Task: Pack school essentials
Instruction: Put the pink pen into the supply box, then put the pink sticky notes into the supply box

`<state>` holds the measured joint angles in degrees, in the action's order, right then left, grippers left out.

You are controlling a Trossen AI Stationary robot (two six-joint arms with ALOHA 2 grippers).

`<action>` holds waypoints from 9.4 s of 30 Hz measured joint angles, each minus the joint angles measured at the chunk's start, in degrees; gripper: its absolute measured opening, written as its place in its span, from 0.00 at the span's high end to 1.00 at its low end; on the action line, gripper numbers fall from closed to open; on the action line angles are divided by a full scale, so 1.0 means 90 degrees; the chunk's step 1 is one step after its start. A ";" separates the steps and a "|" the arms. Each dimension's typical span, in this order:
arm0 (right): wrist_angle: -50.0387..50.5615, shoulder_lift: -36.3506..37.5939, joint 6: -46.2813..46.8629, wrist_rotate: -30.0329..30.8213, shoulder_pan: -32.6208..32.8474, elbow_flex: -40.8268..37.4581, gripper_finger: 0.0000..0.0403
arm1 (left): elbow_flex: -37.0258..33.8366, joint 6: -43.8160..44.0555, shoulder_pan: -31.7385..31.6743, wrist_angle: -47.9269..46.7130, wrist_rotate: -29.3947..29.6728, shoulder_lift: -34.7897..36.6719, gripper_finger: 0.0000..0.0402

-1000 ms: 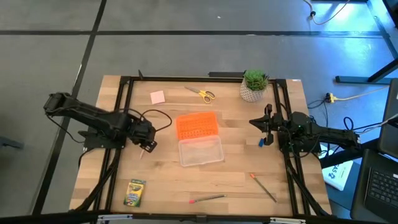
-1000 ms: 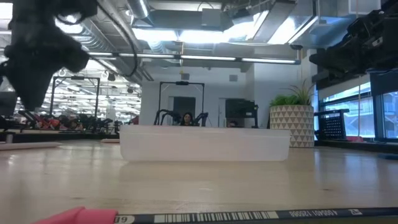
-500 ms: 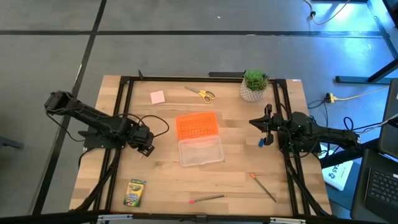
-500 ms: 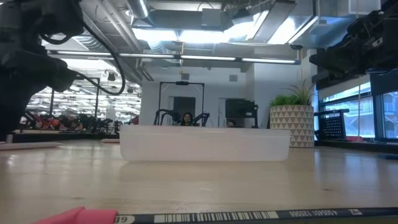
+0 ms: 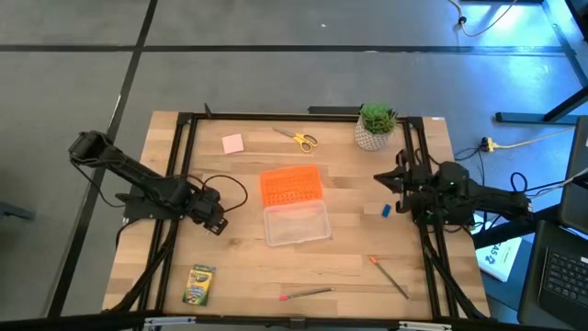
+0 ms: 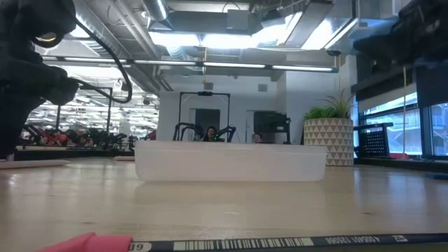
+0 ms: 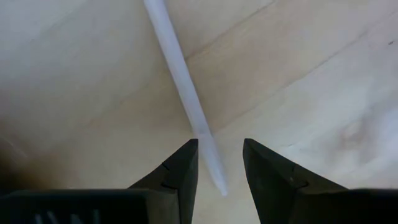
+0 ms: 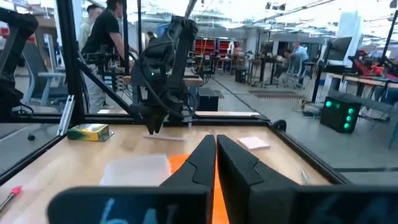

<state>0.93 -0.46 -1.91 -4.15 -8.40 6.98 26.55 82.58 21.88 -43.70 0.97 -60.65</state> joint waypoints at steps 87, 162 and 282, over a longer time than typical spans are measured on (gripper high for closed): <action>0.3792 -0.5364 0.0490 -0.1000 0.0891 0.3990 0.95 | 0.2688 -0.7079 -0.1222 0.3064 0.1096 -0.2473 0.99; 0.3791 -0.5364 0.0497 -0.0999 0.0890 0.3988 0.95 | 0.2686 -0.7188 -0.1486 0.3305 0.0717 -0.4237 0.91; 0.2567 -0.7481 0.0320 0.2388 0.0226 0.5790 0.95 | 0.2705 -1.0240 -0.7776 -0.0395 -0.0718 -0.1510 0.76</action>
<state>24.03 -67.79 0.97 17.34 -6.37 59.09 50.89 -9.58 -48.10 -47.26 -5.50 -74.24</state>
